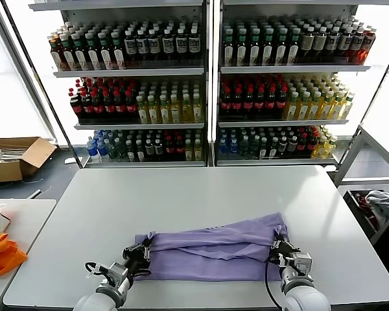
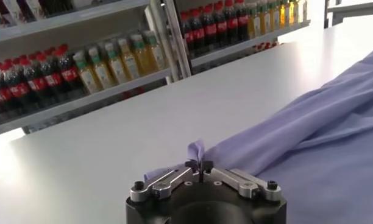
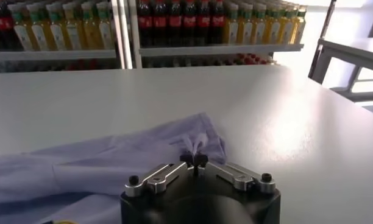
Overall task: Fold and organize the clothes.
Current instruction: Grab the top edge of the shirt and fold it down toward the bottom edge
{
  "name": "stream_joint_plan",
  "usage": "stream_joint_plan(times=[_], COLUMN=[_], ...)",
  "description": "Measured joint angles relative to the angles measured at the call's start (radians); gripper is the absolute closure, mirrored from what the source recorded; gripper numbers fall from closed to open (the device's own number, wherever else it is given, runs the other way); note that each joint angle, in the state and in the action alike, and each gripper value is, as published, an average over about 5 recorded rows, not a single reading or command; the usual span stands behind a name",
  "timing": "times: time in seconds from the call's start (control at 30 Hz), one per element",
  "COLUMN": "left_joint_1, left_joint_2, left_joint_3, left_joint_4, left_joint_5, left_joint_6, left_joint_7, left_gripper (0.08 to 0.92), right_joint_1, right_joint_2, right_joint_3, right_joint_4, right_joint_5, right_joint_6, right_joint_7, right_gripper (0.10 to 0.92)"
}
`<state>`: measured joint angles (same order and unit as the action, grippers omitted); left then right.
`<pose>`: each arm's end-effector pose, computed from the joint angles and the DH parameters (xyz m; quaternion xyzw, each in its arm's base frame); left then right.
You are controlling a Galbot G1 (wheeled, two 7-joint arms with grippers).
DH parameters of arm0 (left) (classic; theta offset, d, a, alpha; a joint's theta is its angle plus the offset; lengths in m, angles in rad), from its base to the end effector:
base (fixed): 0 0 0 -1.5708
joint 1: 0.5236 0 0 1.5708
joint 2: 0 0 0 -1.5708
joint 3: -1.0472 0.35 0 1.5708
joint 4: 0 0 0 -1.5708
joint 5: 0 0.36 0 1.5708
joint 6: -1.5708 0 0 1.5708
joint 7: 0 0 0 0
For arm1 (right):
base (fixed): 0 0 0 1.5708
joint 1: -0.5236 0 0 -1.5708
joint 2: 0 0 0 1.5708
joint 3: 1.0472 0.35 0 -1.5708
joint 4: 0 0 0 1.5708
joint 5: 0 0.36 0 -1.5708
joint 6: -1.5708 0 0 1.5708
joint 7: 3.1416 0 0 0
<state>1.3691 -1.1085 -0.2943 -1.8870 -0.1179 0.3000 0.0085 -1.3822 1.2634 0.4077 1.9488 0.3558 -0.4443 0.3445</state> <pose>0.2377 0.0366 -0.3404 -0.1587 -0.9584 -0.1479 0.1854 0.2420 -0.0288 -0.3158 -0.0509 -0.9725 0.0108 0.2269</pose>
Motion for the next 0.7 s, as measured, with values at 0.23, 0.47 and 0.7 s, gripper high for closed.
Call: stream_joint_plan(times=[0.23,0.47,0.7], left_joint_1=[0.000,0.015,0.040], left_joint_2=[-0.002,-0.014,-0.036], left_joint_3=[-0.009,-0.031,-0.069], left_joint_4=[-0.011,-0.056,-0.110], left_joint_5=[0.019,0.025,0.015], left_joint_6=[0.011,0.032,0.054], left_joint_7=[-0.011,-0.030,-0.055], left_gripper=[0.679,0.471,0.257], right_joint_1=[-0.015,-0.023,-0.022], right_joint_2=[0.003,-0.012,-0.029], right_joint_3=[-0.006,0.000,0.010], right_joint_4=[0.005,0.029,0.072], right_joint_5=[-0.040,-0.056,-0.048], right_joint_6=[0.010,0.010,0.017], right_joint_7=[0.000,-0.001,0.001], right_gripper=[0.657,0.449,0.255])
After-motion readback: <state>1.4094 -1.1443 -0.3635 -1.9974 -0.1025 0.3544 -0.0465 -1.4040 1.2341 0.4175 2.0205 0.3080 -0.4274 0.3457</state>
